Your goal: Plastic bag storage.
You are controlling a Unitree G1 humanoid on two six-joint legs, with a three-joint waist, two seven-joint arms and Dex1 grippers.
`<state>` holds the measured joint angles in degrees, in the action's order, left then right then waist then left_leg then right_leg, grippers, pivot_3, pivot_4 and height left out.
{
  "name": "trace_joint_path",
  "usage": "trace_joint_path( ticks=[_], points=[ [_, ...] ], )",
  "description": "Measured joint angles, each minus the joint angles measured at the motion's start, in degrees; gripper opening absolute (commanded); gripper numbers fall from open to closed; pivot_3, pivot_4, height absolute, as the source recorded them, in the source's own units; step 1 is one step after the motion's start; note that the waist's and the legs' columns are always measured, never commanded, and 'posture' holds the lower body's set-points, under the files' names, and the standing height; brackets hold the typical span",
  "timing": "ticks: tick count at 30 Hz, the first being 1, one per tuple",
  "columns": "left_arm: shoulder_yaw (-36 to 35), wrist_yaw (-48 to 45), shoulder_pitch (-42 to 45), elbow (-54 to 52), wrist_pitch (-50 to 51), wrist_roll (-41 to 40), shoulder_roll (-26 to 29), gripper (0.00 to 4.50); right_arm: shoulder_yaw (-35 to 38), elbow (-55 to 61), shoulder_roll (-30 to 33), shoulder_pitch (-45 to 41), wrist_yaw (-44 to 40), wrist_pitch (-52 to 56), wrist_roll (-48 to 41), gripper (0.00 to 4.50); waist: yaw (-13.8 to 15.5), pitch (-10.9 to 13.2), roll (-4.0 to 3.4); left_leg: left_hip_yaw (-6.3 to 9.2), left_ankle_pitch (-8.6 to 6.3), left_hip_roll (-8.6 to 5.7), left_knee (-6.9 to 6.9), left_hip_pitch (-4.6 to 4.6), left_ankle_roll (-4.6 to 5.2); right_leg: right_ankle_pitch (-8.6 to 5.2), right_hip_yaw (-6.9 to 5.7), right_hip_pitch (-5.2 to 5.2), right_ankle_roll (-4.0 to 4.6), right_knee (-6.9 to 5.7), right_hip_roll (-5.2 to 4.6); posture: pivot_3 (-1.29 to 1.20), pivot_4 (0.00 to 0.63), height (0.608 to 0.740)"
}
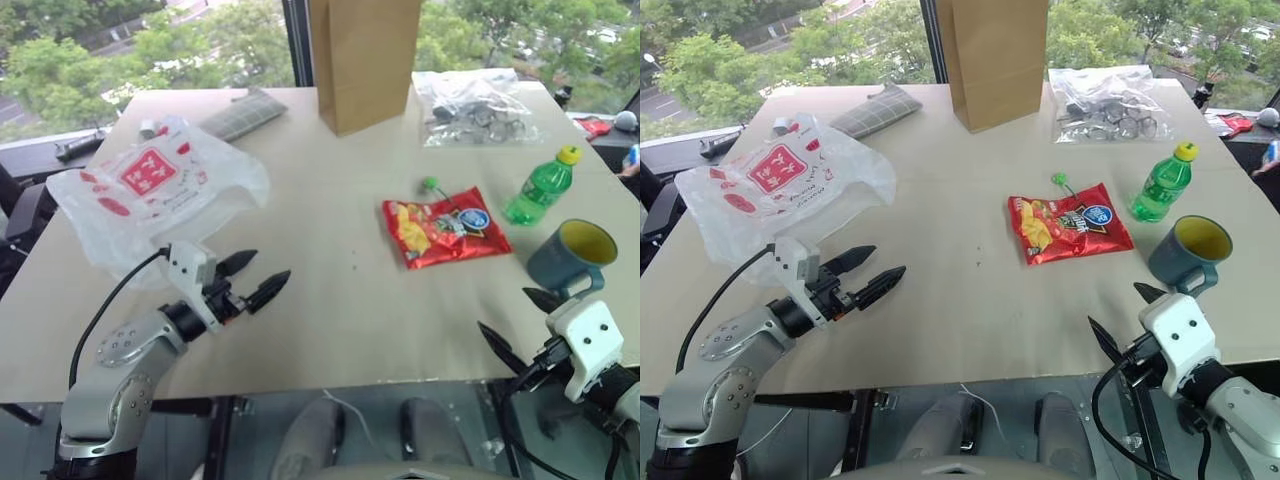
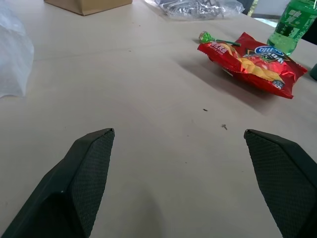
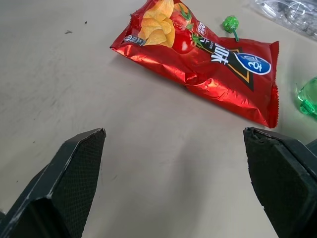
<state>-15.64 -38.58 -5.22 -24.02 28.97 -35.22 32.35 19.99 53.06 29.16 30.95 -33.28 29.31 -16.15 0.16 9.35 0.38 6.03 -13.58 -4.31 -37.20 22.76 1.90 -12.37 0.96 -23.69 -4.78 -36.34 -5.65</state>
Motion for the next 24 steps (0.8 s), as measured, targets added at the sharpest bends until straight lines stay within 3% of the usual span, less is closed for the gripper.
trace_joint_path(
  ticks=[10,14,18,22,24],
  points=[
    [-2.50,7.65,2.18,-2.78,2.98,-1.88,-0.69,4.38,-9.34,0.21,-0.10,-7.45,1.08,0.43,-1.01,4.50,0.55,0.03,0.05,0.00,-0.01,0.01,0.03,0.00,0.00,-0.01,0.00,0.01,-0.03,0.12,0.01,0.00,0.150,0.740],
    [-2.53,18.23,5.72,-1.97,2.19,7.63,-0.95,4.38,-13.38,-0.50,0.28,-17.59,-0.74,0.37,-4.64,4.50,0.60,0.11,0.18,0.04,0.02,0.04,0.02,-0.01,0.00,0.01,-0.04,0.02,-0.01,0.10,0.11,0.00,0.150,0.740],
    [-3.27,26.91,10.63,3.17,1.61,20.07,4.41,4.38,-15.69,-2.41,1.29,-24.98,-2.90,0.14,-7.68,4.50,0.62,0.12,0.20,0.07,0.01,0.02,0.06,-0.01,0.02,0.25,-0.04,0.02,0.00,0.14,0.16,0.00,0.150,0.740],
    [4.99,27.44,16.21,10.11,5.12,31.21,13.36,4.38,-17.83,-6.94,1.97,-34.22,-4.40,0.49,-9.52,4.50,0.66,0.21,0.30,0.08,0.00,-0.06,0.08,0.04,0.03,0.28,-0.05,0.00,-0.01,0.21,0.17,0.00,0.150,0.740],
    [8.69,27.36,19.05,13.87,6.19,35.31,14.67,4.38,-19.31,-7.72,1.97,-36.37,-4.58,0.45,-9.62,4.50,0.65,0.21,0.29,0.10,0.00,-0.06,0.15,0.03,0.03,0.27,-0.05,0.00,0.00,0.24,0.17,0.00,0.150,0.740]
  ],
)
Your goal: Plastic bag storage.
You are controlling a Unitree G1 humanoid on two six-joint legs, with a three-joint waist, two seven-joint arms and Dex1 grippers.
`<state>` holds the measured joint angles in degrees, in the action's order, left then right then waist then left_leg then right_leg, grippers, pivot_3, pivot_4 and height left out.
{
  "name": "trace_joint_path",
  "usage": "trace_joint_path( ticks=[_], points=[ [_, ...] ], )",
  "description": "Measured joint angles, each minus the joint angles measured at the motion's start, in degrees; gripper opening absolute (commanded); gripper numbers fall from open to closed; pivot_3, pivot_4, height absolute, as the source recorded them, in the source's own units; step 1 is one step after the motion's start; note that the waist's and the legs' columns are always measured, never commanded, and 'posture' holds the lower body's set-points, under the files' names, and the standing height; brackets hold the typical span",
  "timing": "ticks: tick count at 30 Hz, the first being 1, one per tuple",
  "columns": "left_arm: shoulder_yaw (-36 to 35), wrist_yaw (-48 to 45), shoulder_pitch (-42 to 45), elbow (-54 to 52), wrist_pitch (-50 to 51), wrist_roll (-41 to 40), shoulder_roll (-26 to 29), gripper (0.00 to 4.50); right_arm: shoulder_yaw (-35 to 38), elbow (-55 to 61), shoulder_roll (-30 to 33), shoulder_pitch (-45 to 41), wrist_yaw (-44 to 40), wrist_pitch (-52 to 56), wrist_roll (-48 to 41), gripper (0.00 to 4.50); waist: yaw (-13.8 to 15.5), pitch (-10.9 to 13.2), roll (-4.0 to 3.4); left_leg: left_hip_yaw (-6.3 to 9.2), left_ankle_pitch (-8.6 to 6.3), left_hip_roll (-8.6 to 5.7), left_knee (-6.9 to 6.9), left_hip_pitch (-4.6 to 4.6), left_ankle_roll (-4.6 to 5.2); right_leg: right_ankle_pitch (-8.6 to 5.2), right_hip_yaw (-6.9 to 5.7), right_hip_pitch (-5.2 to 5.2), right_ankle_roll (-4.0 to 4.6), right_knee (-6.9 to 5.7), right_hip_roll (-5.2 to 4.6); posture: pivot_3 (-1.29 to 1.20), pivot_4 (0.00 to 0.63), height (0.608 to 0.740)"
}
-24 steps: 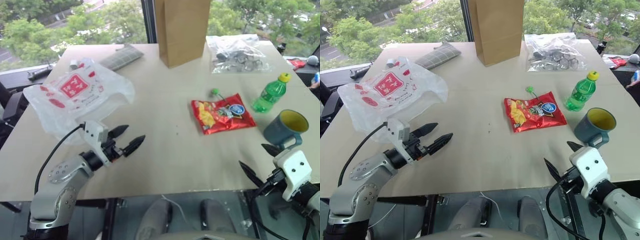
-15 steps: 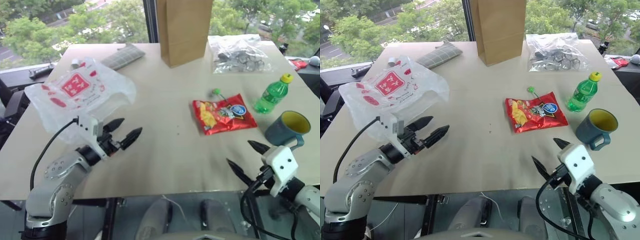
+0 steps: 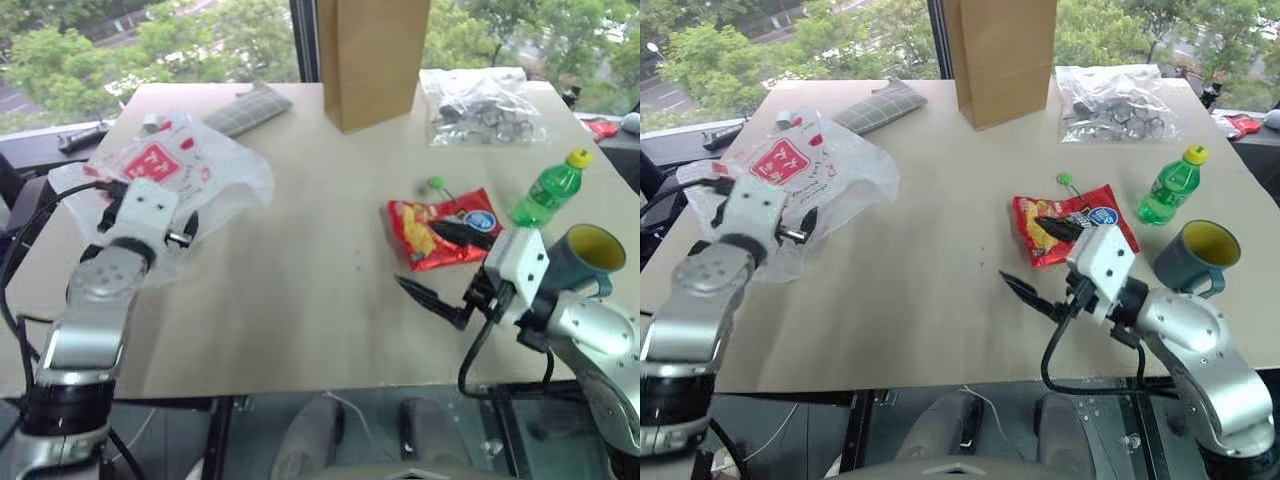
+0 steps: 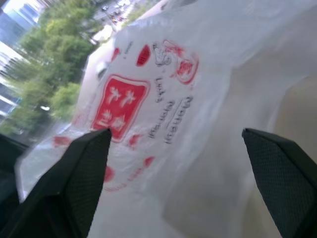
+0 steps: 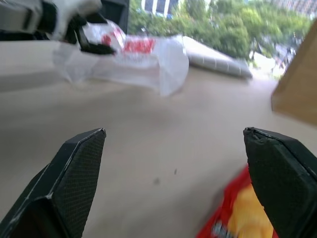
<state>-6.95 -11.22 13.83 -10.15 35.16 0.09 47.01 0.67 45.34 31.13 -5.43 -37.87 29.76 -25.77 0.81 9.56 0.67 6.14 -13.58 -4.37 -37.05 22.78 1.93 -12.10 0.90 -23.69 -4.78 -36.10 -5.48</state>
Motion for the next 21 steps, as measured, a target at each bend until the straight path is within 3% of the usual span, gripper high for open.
trace_joint_path(
  ticks=[8,9,12,18,19,21],
  points=[
    [9.71,1.16,12.43,22.20,-3.38,8.48,-2.39,4.38,-2.94,-1.38,-1.11,-4.86,2.05,1.23,-0.56,4.50,-0.15,0.03,0.12,0.05,0.10,0.00,0.06,0.07,-0.20,0.02,-0.01,-0.08,0.01,-0.01,0.00,0.00,0.150,0.740],
    [11.41,2.25,17.50,32.47,-8.58,10.33,-3.91,4.14,-3.06,-1.47,-1.11,-4.43,2.60,1.36,-0.53,4.50,-0.12,0.05,0.15,0.03,0.11,-0.07,0.06,0.10,-0.22,0.03,0.02,-0.10,0.01,-0.04,-0.06,0.00,0.150,0.740],
    [12.05,2.79,23.20,43.26,-14.19,11.14,-5.00,3.22,-2.95,-1.43,-0.97,-3.85,3.15,1.34,-0.45,4.50,-0.02,0.09,0.23,0.08,0.11,-0.13,0.05,0.11,-0.22,0.03,-0.02,-0.09,0.01,-0.06,-0.09,0.00,0.150,0.740],
    [9.43,0.14,30.63,60.42,-26.62,8.48,-6.52,0.35,-2.94,-1.35,-0.80,-2.00,4.64,1.24,0.37,4.50,-0.37,0.12,0.30,0.03,0.09,-0.29,0.03,0.12,-0.18,0.03,-0.01,-0.10,0.00,-0.08,-0.21,0.00,0.150,0.740],
    [7.63,-1.89,31.17,62.57,-28.20,6.48,-6.67,0.04,-2.96,-1.35,-0.77,-1.60,4.78,1.20,0.70,4.50,-0.51,0.13,0.32,0.04,0.09,-0.30,0.03,0.12,-0.18,0.03,-0.02,-0.10,0.00,-0.11,-0.22,0.00,0.150,0.740],
    [6.31,-4.43,31.20,63.30,-29.23,4.52,-6.71,0.04,-3.01,-1.35,-0.76,-1.28,4.92,1.13,1.05,4.50,-0.62,0.14,0.33,0.04,0.09,-0.30,0.03,0.12,-0.17,0.03,-0.02,-0.10,0.00,-0.12,-0.23,0.00,0.150,0.740]
  ],
)
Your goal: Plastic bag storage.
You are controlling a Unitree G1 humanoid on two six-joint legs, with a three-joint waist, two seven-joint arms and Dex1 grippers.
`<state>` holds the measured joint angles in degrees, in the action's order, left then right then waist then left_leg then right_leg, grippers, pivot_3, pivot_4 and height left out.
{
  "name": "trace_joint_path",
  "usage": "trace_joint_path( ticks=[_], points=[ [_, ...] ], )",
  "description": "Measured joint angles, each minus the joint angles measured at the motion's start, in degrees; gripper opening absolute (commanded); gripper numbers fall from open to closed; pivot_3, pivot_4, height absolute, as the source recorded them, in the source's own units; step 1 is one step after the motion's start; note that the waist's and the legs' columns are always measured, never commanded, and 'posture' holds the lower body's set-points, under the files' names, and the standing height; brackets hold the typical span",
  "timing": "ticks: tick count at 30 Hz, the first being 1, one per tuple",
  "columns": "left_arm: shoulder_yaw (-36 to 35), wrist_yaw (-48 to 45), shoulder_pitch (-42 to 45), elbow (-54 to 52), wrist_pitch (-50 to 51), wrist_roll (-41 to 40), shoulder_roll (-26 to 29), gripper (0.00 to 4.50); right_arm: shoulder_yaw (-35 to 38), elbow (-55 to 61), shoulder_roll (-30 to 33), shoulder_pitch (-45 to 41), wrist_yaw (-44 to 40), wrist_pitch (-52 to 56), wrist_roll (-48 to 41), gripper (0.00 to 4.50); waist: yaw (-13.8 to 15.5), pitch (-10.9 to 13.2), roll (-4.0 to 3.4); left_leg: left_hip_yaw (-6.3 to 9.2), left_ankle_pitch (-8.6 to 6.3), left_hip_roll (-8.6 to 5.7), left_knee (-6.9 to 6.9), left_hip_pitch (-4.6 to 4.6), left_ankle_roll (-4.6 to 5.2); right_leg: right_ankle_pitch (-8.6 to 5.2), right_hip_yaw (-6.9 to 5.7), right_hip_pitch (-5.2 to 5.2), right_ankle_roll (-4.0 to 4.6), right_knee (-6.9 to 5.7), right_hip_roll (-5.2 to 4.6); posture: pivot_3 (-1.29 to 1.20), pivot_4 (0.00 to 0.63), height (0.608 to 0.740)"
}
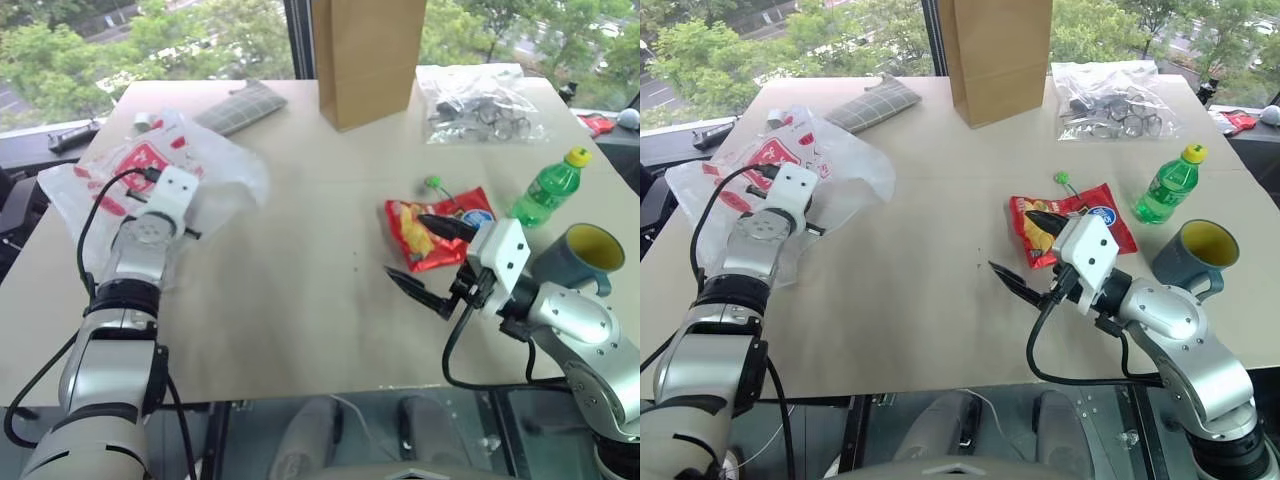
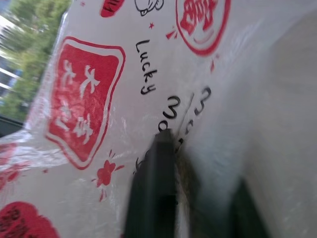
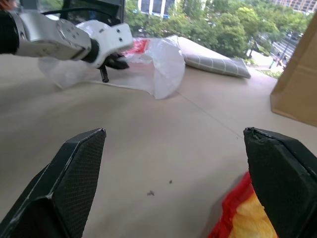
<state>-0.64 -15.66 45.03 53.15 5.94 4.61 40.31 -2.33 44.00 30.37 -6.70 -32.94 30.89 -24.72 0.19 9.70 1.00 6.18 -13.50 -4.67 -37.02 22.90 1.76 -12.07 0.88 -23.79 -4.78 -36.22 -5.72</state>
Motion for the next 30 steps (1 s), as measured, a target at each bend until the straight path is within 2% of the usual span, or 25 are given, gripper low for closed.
trace_joint_path(
  ticks=[3,6,11,12,16,19,24,30],
  points=[
    [-4.18,-8.71,-0.34,-2.44,2.27,-6.51,-0.07,0.04,-0.10,0.06,0.00,0.66,0.31,-0.40,0.49,4.50,-0.23,0.04,0.06,0.02,-0.01,0.01,-0.08,0.02,0.01,0.00,-0.02,0.01,0.00,-0.06,-0.02,0.00,0.150,0.740],
    [-8.59,-22.40,-5.22,-16.01,12.93,-17.09,1.45,0.04,-0.18,0.06,0.03,1.35,0.36,-1.22,1.22,4.50,-0.95,0.05,0.07,0.01,-0.03,-0.01,-0.12,0.03,0.06,-0.01,0.01,0.01,0.00,-0.11,-0.08,0.00,0.150,0.740],
    [-13.05,-31.48,-13.19,-39.74,34.71,-33.52,2.96,0.04,-0.30,-0.14,0.01,2.02,0.65,-2.45,2.65,4.50,-1.27,0.06,0.06,0.01,-0.15,0.03,-0.14,-0.05,0.25,-0.02,0.03,0.01,0.00,-0.23,-0.07,0.00,0.150,0.740],
    [-13.89,-30.79,-14.59,-45.72,39.61,-36.57,2.83,0.04,-0.66,-0.18,-0.04,2.03,0.82,-2.57,2.99,4.50,-1.18,0.06,0.06,0.02,-0.15,0.04,-0.14,-0.05,0.26,-0.02,0.02,0.00,0.00,-0.24,-0.05,0.00,0.150,0.740],
    [-17.07,-24.25,-14.33,-54.86,49.54,-42.39,-0.48,0.04,-1.37,-0.27,0.00,2.06,1.42,-2.52,4.54,4.50,-0.80,0.06,0.06,0.06,-0.15,0.02,-0.30,-0.12,0.26,-0.02,0.01,0.02,-0.01,-0.42,-0.06,0.00,0.150,0.740],
    [-17.41,-17.79,-13.67,-60.71,54.90,-44.82,-3.52,0.04,-3.23,-0.69,1.89,1.86,3.81,-0.14,8.91,4.50,-0.81,0.05,0.07,0.03,-0.14,-0.01,-0.38,-0.15,0.25,-0.02,0.04,0.03,-0.01,-0.49,-0.07,0.00,0.150,0.740],
    [-19.29,-9.52,-11.48,-63.83,58.72,-45.70,-5.94,0.04,-9.45,-7.09,6.96,0.81,6.86,-1.03,21.80,4.50,-0.94,0.06,0.08,-0.03,0.03,0.01,-0.35,-0.16,-0.05,-0.03,0.09,0.00,0.00,-0.56,0.00,0.00,0.150,0.740],
    [-20.29,-8.30,-9.26,-64.92,59.99,-47.56,-4.99,0.04,-13.60,-12.13,9.64,0.65,7.07,-6.67,31.86,4.50,-0.92,0.07,0.08,-0.09,0.04,-0.01,-0.34,-0.15,-0.06,-0.02,0.14,0.01,0.00,-0.52,-0.03,0.00,0.150,0.740]
  ],
)
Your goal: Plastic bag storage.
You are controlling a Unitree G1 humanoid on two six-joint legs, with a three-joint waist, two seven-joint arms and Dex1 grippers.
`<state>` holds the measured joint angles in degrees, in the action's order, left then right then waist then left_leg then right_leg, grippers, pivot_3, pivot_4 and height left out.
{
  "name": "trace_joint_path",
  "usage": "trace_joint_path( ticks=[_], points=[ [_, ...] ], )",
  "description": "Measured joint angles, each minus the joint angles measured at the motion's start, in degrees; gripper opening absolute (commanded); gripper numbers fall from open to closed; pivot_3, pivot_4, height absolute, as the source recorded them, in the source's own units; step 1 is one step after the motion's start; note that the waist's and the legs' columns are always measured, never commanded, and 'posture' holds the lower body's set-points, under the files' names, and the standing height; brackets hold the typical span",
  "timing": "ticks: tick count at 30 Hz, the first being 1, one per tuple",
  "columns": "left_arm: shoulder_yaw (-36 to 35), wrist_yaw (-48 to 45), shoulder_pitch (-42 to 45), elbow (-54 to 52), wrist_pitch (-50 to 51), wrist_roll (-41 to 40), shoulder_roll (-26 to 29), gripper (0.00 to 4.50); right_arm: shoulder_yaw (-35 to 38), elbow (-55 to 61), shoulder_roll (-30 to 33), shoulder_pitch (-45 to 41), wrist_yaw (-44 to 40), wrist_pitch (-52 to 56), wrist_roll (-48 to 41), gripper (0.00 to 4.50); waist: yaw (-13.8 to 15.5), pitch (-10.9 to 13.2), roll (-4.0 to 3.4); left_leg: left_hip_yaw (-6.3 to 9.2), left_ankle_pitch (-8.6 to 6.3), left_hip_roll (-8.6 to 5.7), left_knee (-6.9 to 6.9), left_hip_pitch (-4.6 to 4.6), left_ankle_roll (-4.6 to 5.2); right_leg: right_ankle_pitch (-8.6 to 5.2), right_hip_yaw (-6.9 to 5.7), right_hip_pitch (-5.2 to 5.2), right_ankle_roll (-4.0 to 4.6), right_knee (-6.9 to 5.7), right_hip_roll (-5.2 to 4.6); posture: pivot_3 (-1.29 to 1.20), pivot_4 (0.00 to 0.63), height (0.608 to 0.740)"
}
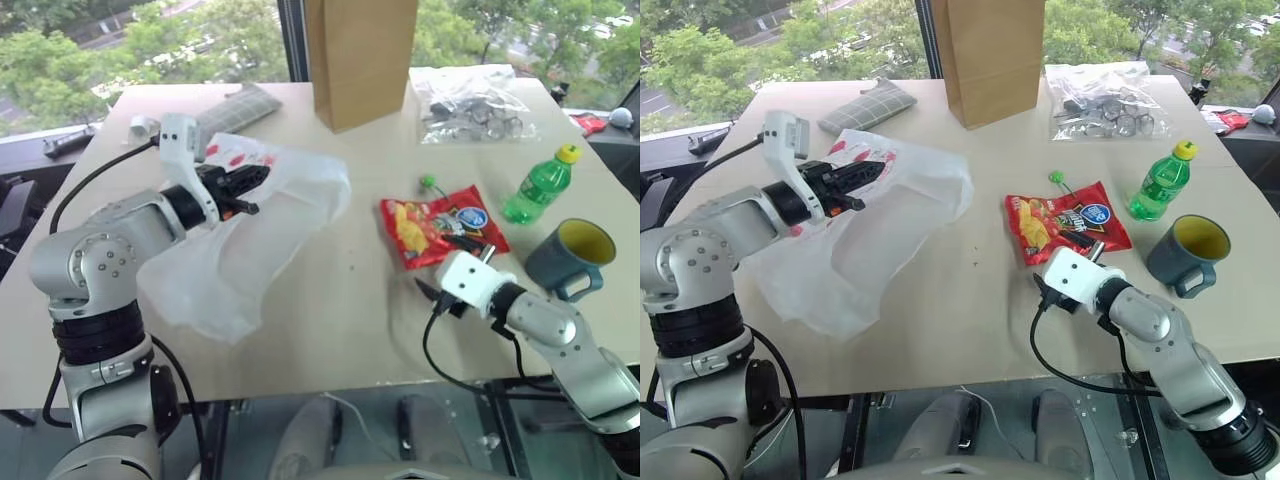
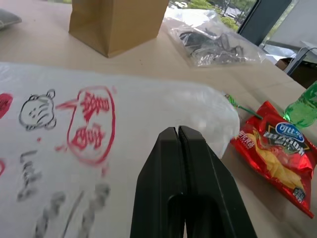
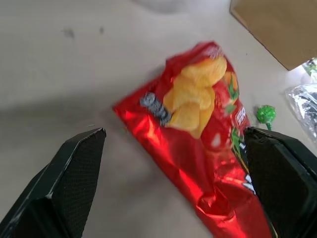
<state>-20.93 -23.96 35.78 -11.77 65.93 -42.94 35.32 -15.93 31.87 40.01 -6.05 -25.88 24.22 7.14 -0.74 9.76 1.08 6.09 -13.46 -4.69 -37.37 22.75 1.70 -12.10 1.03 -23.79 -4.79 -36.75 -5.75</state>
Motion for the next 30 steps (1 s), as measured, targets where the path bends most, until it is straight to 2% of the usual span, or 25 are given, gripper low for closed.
trace_joint_path(
  ticks=[7,12,15,18,21,22,25,30],
  points=[
    [0.49,0.03,-0.10,-0.02,-0.55,0.09,0.32,0.04,-5.08,-7.31,-0.83,-2.56,2.85,-5.29,13.13,4.50,0.16,0.00,0.01,0.00,0.01,-0.01,-0.01,-0.01,-0.01,0.00,0.00,0.01,0.01,0.00,0.00,0.00,0.150,0.740],
    [1.18,-0.09,-1.07,-0.31,-1.46,0.25,0.57,0.04,-4.23,-9.89,1.24,-1.53,5.32,-8.46,20.03,4.50,0.20,0.00,0.01,0.00,0.01,-0.04,0.00,0.00,-0.01,0.00,0.01,0.01,0.01,0.01,-0.03,0.00,0.150,0.740],
    [2.09,-0.09,-3.18,-0.82,-1.81,1.91,3.12,0.04,-2.80,-11.92,2.78,-0.79,6.59,-10.90,22.74,4.50,0.14,-0.01,0.04,-0.01,0.01,-0.02,0.00,-0.01,-0.02,0.00,0.01,0.02,0.01,0.01,0.00,0.00,0.150,0.740],
    [6.18,-1.38,-6.77,-4.04,-3.68,5.55,8.92,0.84,-2.81,-13.59,2.08,-1.22,7.58,-12.68,24.48,4.50,-0.03,-0.02,0.04,-0.07,0.01,0.00,0.01,-0.06,-0.02,0.00,0.06,0.03,0.01,0.00,0.00,0.00,0.150,0.740],
    [9.27,-4.33,-11.86,-9.01,-4.51,7.09,13.34,2.18,-2.75,-15.55,0.99,-1.92,8.22,-13.82,25.94,4.50,-0.04,-0.06,0.12,-0.12,0.00,0.01,0.01,-0.10,-0.01,0.00,0.11,0.07,0.01,0.02,-0.01,0.00,0.150,0.740],
    [10.95,-4.74,-13.70,-11.12,-5.69,8.49,14.55,2.80,-2.71,-16.06,0.52,-2.10,8.38,-14.11,26.30,4.50,-0.02,-0.11,0.20,-0.11,0.00,0.01,0.01,-0.12,0.00,0.00,0.11,0.09,0.01,0.03,-0.01,0.00,0.150,0.740],
    [15.38,-2.77,-16.54,-15.78,-8.32,13.21,14.84,4.11,-2.26,-17.26,-0.65,-2.48,8.46,-14.55,26.79,4.50,0.17,-0.14,0.28,-0.09,-0.02,0.03,-0.01,-0.16,0.04,0.00,0.09,0.17,0.01,0.04,-0.01,0.00,0.150,0.740],
    [25.87,3.47,-18.33,-19.22,-11.38,25.97,16.33,4.11,-1.90,-18.20,-2.24,-2.93,8.19,-14.78,27.14,4.50,0.13,-0.14,0.29,-0.09,-0.03,0.12,-0.01,-0.33,0.07,0.00,0.09,0.29,0.00,0.00,0.09,0.00,0.150,0.740]
  ],
)
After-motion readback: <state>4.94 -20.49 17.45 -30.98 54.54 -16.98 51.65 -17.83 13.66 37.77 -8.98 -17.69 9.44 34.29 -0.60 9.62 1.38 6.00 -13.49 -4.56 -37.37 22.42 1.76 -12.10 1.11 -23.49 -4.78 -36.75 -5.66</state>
